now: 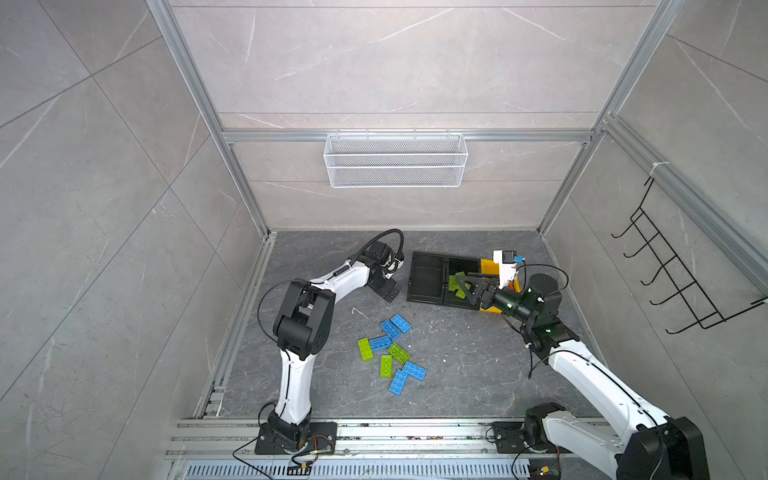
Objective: Sort the legos into containers by color
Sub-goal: 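Lower the left gripper and grasp the blue 2x3 brick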
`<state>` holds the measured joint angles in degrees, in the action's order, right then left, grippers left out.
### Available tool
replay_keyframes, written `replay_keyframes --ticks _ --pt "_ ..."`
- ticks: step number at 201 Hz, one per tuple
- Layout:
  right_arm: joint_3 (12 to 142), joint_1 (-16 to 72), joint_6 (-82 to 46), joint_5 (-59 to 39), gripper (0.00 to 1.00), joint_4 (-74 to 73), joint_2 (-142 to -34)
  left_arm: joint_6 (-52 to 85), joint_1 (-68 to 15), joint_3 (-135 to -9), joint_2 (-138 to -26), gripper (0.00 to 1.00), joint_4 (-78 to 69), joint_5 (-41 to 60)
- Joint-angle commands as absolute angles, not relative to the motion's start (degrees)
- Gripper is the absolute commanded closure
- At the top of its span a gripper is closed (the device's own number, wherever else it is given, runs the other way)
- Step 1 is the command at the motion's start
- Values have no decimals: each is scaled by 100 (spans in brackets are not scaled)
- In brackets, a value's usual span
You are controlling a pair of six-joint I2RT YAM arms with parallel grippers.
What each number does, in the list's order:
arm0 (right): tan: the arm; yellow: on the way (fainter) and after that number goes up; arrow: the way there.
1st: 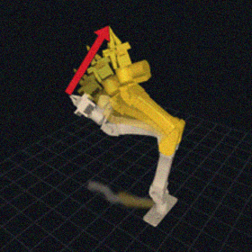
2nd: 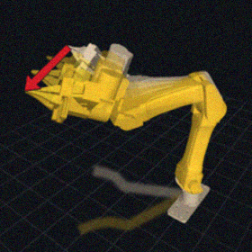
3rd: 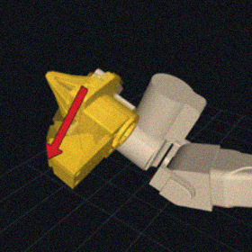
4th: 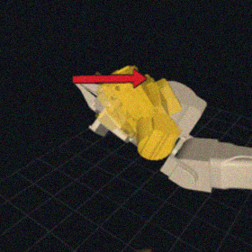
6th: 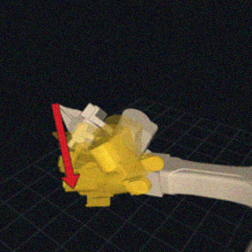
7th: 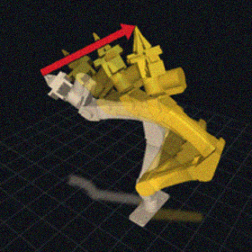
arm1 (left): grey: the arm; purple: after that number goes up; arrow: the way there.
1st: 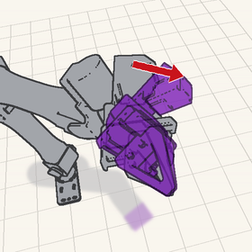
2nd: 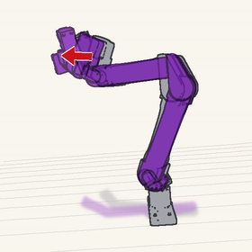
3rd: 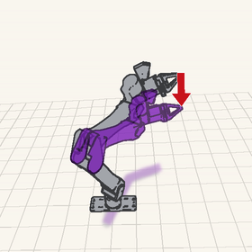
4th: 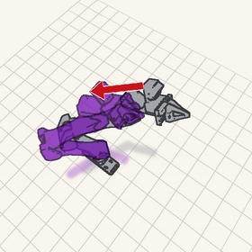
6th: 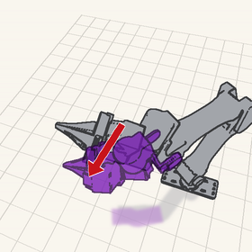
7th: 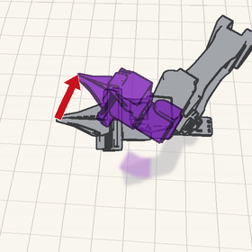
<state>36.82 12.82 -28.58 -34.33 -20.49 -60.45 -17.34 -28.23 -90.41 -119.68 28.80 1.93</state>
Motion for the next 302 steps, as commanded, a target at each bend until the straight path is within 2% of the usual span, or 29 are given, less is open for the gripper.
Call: replay_keyframes --ticks 1,45,81,128,200,227,251,284,302 --pt "3606 1275 -2907 -3542 25 -2233 -6034 -2059 -2774 -9505 -12272 3 3161 264" --pt "3625 1274 -2918 -3559 25 -2232 -6087 -2061 -2766 -9928 -12648 4 3274 367" --pt "3639 1272 -2920 -3577 25 -2210 -6120 -1857 -2740 -10046 -12778 9 3366 469" --pt "3675 1275 -2942 -3591 25 -2167 -6187 -1520 -2736 -9928 -12783 33 3317 697" --pt "3700 1275 -2907 -3503 25 -2045 -6170 -1131 -2742 -9280 -12316 52 2840 656" --pt "3696 1271 -2867 -3440 25 -1988 -6109 -1003 -2730 -9196 -12271 64 2726 509" --pt "3691 1273 -2861 -3417 25 -1978 -6073 -852 -2716 -9002 -12064 67 2487 478" --pt "3686 1275 -2867 -3410 25 -1978 -6056 -651 -2695 -8784 -11514 77 2362 228" --pt "3683 1274 -2880 -3403 25 -1976 -6060 -549 -2698 -8755 -11086 79 2413 212"
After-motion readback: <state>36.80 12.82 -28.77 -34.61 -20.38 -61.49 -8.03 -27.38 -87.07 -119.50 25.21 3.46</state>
